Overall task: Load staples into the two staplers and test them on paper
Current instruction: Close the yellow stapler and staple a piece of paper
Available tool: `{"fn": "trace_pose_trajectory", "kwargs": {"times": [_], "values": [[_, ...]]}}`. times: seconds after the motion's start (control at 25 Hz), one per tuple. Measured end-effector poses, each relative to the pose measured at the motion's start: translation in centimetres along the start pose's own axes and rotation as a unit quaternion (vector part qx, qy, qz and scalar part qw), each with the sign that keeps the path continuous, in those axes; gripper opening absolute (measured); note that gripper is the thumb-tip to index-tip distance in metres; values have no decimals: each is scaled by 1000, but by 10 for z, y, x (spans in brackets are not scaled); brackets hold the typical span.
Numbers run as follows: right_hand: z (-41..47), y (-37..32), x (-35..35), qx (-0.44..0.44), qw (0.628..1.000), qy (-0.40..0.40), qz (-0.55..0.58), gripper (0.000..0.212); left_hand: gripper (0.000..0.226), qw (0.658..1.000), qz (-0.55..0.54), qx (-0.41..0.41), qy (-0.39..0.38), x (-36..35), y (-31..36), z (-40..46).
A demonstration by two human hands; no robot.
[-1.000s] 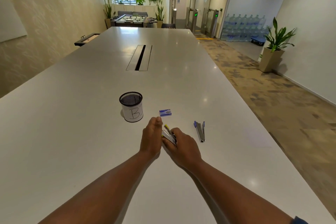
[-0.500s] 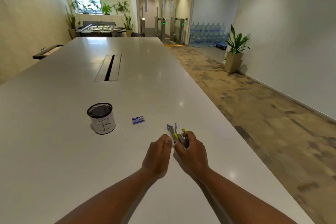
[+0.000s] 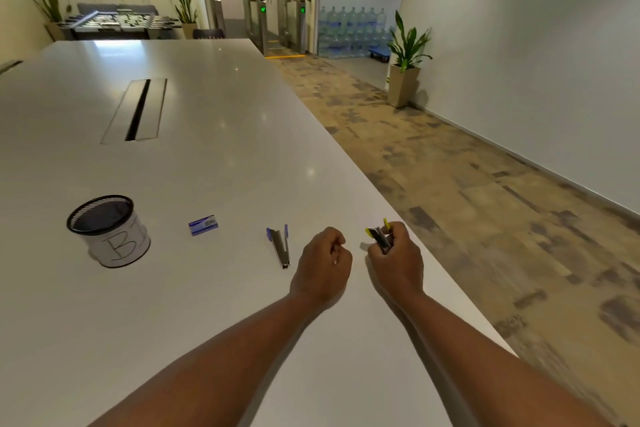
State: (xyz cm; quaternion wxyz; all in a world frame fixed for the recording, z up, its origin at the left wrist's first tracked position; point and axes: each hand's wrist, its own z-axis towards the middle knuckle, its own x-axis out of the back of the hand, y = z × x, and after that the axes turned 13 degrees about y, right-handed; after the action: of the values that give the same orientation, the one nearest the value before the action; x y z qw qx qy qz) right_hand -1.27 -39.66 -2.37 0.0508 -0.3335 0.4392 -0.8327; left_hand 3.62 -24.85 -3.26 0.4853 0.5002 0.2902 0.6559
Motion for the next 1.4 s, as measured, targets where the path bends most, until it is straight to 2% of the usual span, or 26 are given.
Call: {"fn": "trace_pose_trajectory", "kwargs": {"times": [0.12,0.32,0.48,0.6,0.72,0.88,1.04,1.16,1.32,1.4], "values": [[17,12,-2,-3,999,29,-16,23,31,998,41,-29,-24,-17,-3,12],[34,17,-11,3,996,43,-79,16,72,974,208,-50,-71,-38,-2,33],[36,14,-15,17,991,35,-130,17,87,960,255,-58,-95,-49,4,44],[35,15,-17,28,990,32,-136,15,86,945,287,-75,-141,-51,4,48],[34,17,-18,22,991,19,-130,11,83,943,287,-79,-148,-51,5,49],[34,18,-19,17,992,14,-124,9,76,950,270,-102,-122,-49,5,48],[30,17,-17,12,997,17,-73,14,52,971,204,-98,-78,-47,3,46],[30,19,-18,9,998,39,-55,6,35,977,188,-78,-58,-47,2,49],[34,22,-19,1,997,29,-71,10,31,980,180,-72,-45,-46,3,48],[37,24,-20,-14,996,17,-83,3,31,981,178,-68,-44,-46,3,47]]}}
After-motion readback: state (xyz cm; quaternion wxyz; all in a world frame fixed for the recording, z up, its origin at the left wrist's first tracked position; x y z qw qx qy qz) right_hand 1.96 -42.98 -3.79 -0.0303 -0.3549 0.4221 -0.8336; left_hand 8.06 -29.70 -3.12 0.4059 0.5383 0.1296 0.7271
